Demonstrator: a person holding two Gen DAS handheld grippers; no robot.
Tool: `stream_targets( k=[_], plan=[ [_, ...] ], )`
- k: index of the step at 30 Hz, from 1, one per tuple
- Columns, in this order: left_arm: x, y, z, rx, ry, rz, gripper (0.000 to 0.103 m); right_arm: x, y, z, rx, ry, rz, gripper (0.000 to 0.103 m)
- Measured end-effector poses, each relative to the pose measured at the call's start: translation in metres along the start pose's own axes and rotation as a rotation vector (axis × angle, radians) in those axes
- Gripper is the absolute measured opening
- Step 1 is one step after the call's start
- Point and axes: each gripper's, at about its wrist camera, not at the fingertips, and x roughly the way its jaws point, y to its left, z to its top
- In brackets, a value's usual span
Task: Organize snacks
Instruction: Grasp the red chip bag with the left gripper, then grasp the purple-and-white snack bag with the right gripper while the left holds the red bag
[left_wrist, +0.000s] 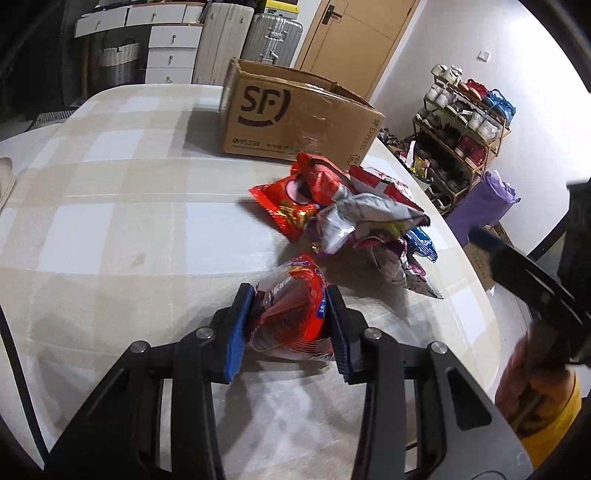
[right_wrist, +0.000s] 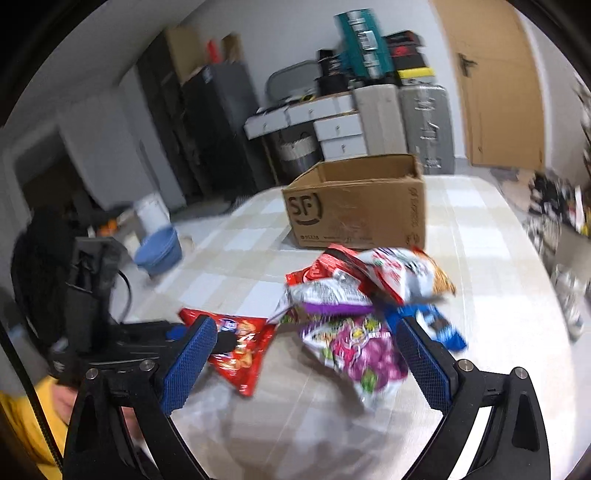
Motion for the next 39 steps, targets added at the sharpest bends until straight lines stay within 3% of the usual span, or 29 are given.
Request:
stream_targets(
  k=[4,9,11,17,21,22,23,25,35,39],
  plan=[
    [-0.010,0.015,-0.004,-0.028,-0.010,0.005,0.036,0.033,0.027,0.005,-0.264,0.101,-0.139,0.096],
    [-0.014,0.026,-0.008,-0.046,-0.011,0.003,0.036,0.067,0.049,-0.004,-0.496,0.184,-0.200,0.088],
    [-0.016,0.030,-0.009,-0.053,-0.015,0.000,0.036,0.079,0.046,-0.002,-0.473,0.220,-0.176,0.084],
    [-0.018,0.038,-0.011,-0.077,-0.016,0.001,0.036,0.099,0.024,0.012,-0.293,0.270,-0.053,0.084],
    [-0.017,0.040,-0.013,-0.081,-0.008,-0.001,0.036,0.112,0.016,0.018,-0.244,0.307,-0.013,0.082],
    [-0.016,0.040,-0.013,-0.083,-0.007,-0.001,0.036,0.115,0.014,0.019,-0.229,0.314,-0.001,0.078],
    [-0.016,0.041,-0.014,-0.085,-0.006,0.000,0.036,0.116,0.012,0.019,-0.216,0.318,0.005,0.067],
    [-0.016,0.041,-0.015,-0.090,-0.005,-0.002,0.036,0.118,0.006,0.020,-0.190,0.338,0.033,0.054],
    [-0.014,0.039,-0.016,-0.095,-0.001,0.003,0.036,0.120,0.012,0.010,-0.179,0.334,0.062,0.032],
    [-0.015,0.040,-0.016,-0.097,0.000,0.003,0.036,0.116,0.021,0.011,-0.211,0.330,0.065,0.031]
  ],
)
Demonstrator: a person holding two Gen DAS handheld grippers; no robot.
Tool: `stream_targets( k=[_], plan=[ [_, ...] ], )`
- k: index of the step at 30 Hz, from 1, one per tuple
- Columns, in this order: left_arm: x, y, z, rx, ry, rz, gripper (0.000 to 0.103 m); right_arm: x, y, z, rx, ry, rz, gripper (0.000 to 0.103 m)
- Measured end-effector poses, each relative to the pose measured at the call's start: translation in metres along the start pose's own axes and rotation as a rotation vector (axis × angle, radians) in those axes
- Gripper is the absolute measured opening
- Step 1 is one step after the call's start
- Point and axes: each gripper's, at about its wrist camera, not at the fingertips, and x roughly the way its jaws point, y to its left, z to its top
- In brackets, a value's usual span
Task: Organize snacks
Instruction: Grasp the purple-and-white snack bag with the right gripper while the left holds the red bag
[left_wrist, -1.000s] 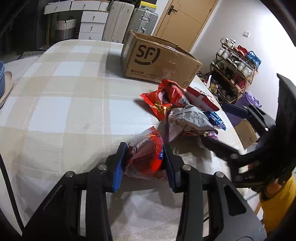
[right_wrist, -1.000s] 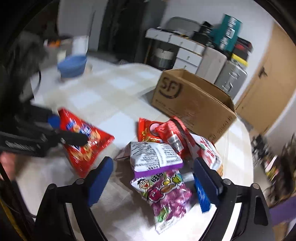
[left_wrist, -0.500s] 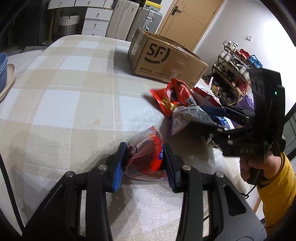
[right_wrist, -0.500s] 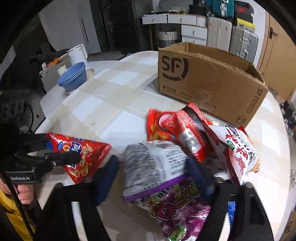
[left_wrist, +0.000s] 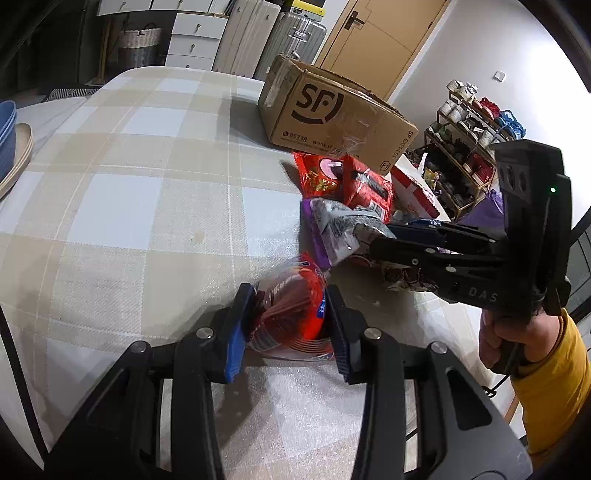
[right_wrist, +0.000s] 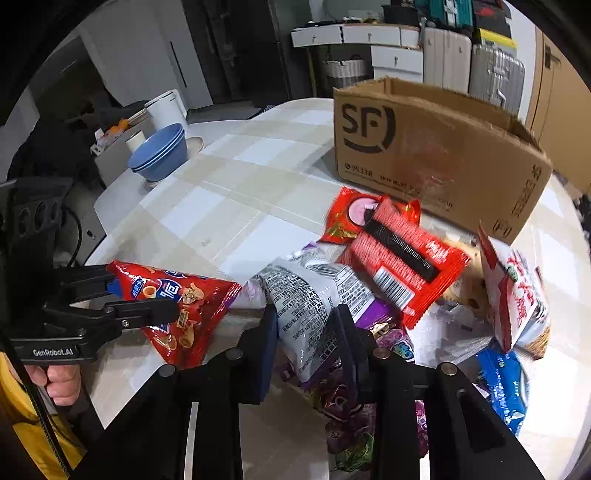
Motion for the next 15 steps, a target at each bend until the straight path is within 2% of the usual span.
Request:
stream_targets(
  k=[1,3,4,5,13,15],
  plan=[
    [0.000,0.000,0.000,-0.001,0.002,0.000,0.036,-0.001,0.004,0.001,-0.023,0.007,-0.003,0.032],
    [-0.001,0.001,-0.001,-0.001,0.001,0.001,0.036,-0.007,0.011,0.004,-0.077,-0.016,-0.011,0.042],
    [-0.001,0.000,-0.001,-0.001,0.000,0.001,0.036,-0.008,0.012,0.006,-0.091,-0.018,-0.015,0.056],
    [-0.001,0.001,-0.002,0.000,0.001,0.001,0.036,-0.008,0.013,0.008,-0.102,-0.011,-0.019,0.064],
    [-0.002,0.002,-0.002,-0.004,-0.001,-0.004,0.036,0.022,0.008,0.031,-0.146,0.091,0.034,0.066],
    [-0.003,0.003,-0.002,-0.006,0.001,-0.006,0.036,0.027,0.007,0.035,-0.146,0.095,0.050,0.067]
  ],
)
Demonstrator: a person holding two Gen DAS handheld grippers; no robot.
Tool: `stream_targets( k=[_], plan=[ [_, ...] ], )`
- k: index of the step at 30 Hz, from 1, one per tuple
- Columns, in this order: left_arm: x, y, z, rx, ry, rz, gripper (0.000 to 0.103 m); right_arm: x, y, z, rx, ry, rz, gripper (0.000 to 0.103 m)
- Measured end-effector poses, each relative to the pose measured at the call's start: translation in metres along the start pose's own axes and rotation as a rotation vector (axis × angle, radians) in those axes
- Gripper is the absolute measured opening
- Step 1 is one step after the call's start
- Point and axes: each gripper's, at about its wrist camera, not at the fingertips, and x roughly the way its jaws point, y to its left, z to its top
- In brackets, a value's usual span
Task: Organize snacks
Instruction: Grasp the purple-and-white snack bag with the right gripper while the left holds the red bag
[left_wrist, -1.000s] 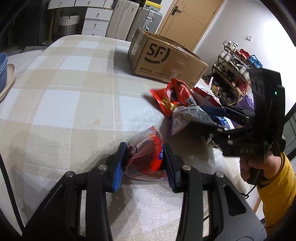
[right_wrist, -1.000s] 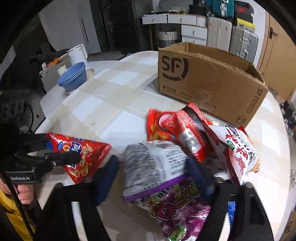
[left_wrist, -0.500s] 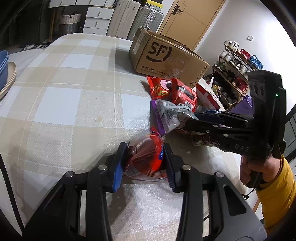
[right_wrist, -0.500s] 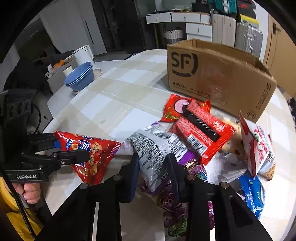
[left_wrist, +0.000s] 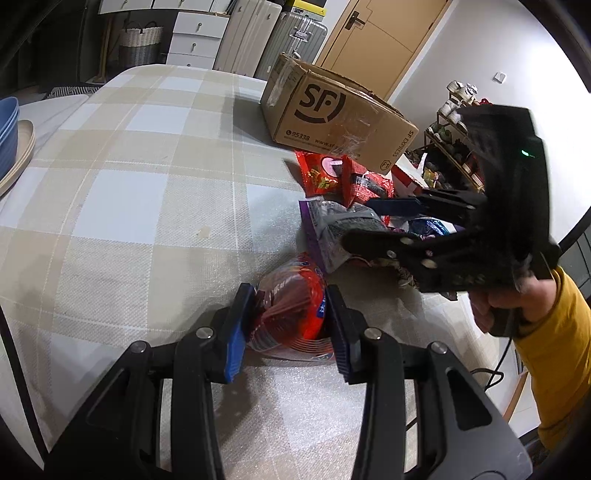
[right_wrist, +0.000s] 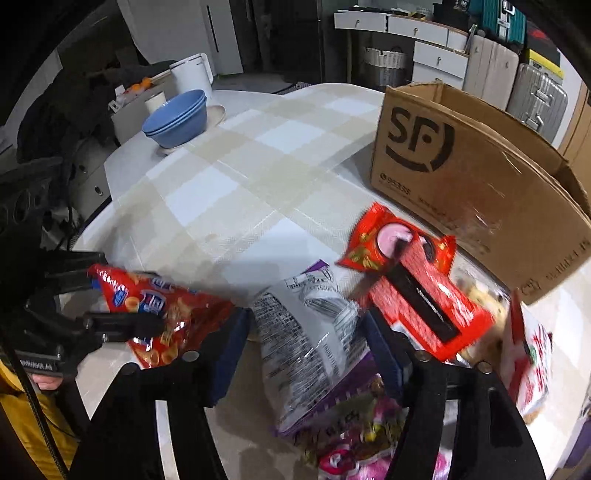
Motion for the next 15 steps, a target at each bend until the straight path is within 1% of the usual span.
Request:
stream_targets(
  k=[6,9,12,14,15],
  plan=[
    [-0.004,0.006,-0.002,-0.006,-0.004,-0.005,0.036,0.013,-0.003,0.009,-0.006,0.048,0.061,0.074],
    [-0.004,0.007,-0.002,-0.003,-0.002,-0.008,0.036,0.020,-0.004,0.011,0.012,0.068,0.075,0.075],
    [-0.004,0.008,-0.002,0.000,-0.001,-0.011,0.036,0.026,-0.003,0.011,0.025,0.077,0.082,0.074],
    [-0.004,0.008,-0.003,0.004,0.000,-0.012,0.036,0.031,-0.001,0.010,0.034,0.092,0.098,0.065],
    [-0.004,0.008,-0.003,0.003,0.000,-0.012,0.036,0.034,0.002,0.008,0.040,0.102,0.106,0.065]
  ],
)
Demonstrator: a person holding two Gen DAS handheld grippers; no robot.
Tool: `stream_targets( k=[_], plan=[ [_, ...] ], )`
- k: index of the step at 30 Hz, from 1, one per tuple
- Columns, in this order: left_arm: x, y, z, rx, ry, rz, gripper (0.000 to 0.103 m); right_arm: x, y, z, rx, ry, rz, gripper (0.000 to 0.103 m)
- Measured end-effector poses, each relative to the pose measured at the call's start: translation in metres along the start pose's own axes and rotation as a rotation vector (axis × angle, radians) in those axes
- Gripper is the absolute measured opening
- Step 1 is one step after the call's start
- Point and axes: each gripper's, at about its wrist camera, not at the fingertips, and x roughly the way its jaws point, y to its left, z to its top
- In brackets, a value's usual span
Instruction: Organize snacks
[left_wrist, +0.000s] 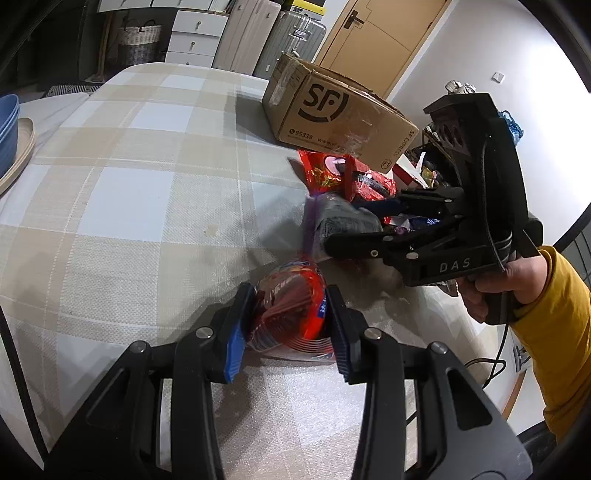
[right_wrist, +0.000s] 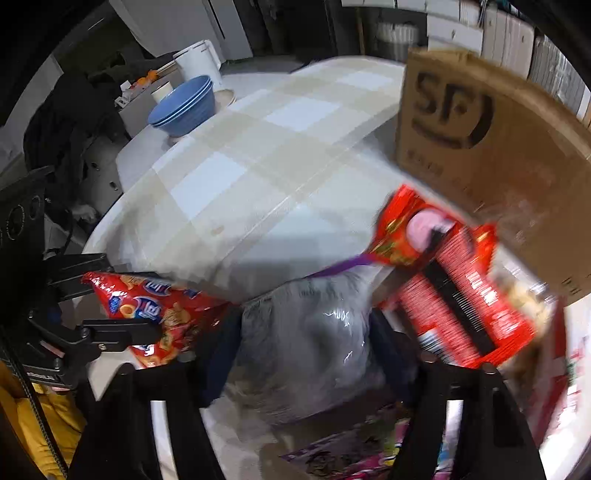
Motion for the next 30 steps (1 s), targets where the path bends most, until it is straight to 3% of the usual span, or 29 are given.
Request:
stream_targets(
  k=[5,10,22,26,30],
  plan=[
    [0.001,-0.003,-0.002,0.015,-0.006,0.011,0.036,-0.001,0.007,-0.001,0.020,-0.038,-0.023,0.058],
    [0.002,-0.006,-0.003,0.022,-0.007,0.026,0.036,-0.015,0.011,-0.008,0.050,-0.111,-0.040,0.058],
    [-0.018,-0.006,0.009,-0.005,-0.017,0.032,0.034,-0.099,0.012,-0.047,0.203,-0.363,0.089,0.058],
    [-0.035,-0.017,0.017,0.011,-0.051,0.029,0.034,-0.133,0.013,-0.068,0.249,-0.468,0.101,0.058],
    [-0.046,-0.038,0.026,0.056,-0.059,0.074,0.035,-0.162,0.016,-0.093,0.306,-0.564,0.095,0.058]
  ],
)
